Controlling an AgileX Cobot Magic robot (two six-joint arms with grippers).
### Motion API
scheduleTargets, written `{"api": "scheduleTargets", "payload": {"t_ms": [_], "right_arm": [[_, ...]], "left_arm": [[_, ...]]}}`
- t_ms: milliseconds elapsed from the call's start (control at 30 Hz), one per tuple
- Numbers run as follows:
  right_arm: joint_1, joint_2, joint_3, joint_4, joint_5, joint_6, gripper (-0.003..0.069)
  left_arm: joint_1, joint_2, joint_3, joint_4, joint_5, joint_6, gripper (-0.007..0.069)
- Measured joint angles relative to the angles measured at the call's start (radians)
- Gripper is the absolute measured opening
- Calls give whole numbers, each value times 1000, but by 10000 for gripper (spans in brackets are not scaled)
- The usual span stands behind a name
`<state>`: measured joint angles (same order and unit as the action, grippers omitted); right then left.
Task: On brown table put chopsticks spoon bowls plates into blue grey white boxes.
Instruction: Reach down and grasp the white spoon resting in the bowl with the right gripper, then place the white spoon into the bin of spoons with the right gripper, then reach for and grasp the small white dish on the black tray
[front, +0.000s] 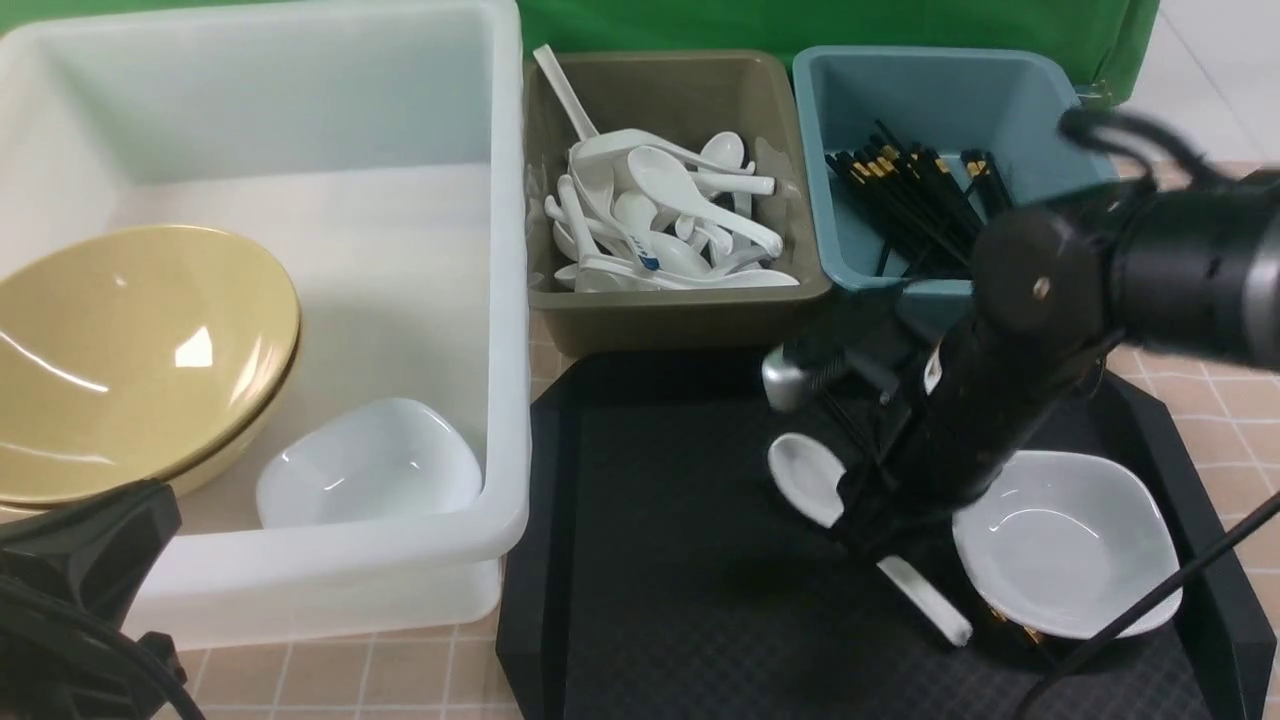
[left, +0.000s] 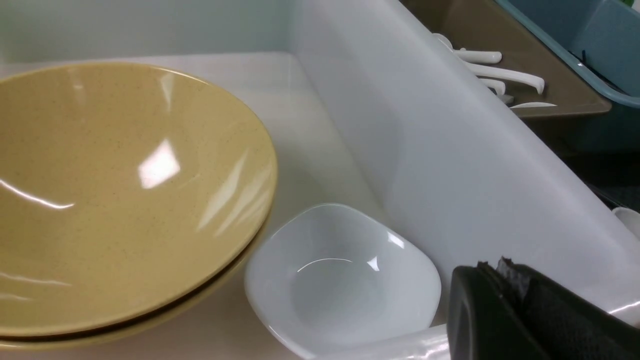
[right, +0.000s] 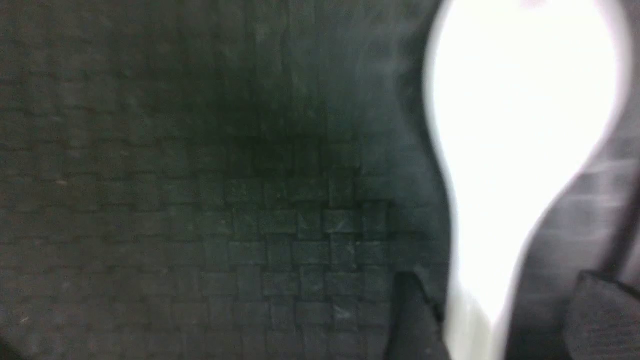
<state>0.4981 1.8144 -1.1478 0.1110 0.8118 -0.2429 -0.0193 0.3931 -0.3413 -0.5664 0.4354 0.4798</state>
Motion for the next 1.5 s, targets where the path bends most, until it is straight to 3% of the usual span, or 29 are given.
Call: {"api": "scheduleTargets", "payload": {"t_ms": [100,200,233,267,300,333,567,700,767,867,1000,1067,1167,1233,1333,1500], "right_arm": [[13,41,2,-8,-20,11,446],[21,50,-6,-22,-26,10,381],[22,52,-8,-26,-27,3,295],[23,52,-8,-26,-27,3,269],[30,50,-13,-20,-16,-8,164],[35,46,-13,-12,-9,-21,130],[74,-75,-76,29,-39,-50,117],[75,-117,-166,38,-325,-57,117],[74,-78,-241,38,-559,-85,117],[56,22,-387,38,-615,-101,160],[7,158,-589,38,-487,-75,338],[-39,218,-703,38,-294,-34,457],[-98,242,-806,31,-11,34,570],[-116,238,-830,26,75,44,584],[-158,194,-853,-63,347,60,587],[-161,45,-708,-170,414,87,578]], "left_arm": [[0,0,0,0,0,0,1],[0,0,0,0,4,0,1],[0,0,0,0,8,0,1],[0,0,0,0,9,0,1],[0,0,0,0,9,1,1],[0,0,0,0,8,1,1],[0,0,0,3,-5,2,1],[0,0,0,4,-10,2,1],[0,0,0,4,-10,2,1],[0,0,0,4,-10,2,1],[0,0,0,4,-3,2,1],[0,0,0,4,29,2,1],[0,0,0,6,78,2,1],[0,0,0,6,84,2,1],[0,0,0,8,84,2,1],[0,0,1,-1,91,2,1]]}}
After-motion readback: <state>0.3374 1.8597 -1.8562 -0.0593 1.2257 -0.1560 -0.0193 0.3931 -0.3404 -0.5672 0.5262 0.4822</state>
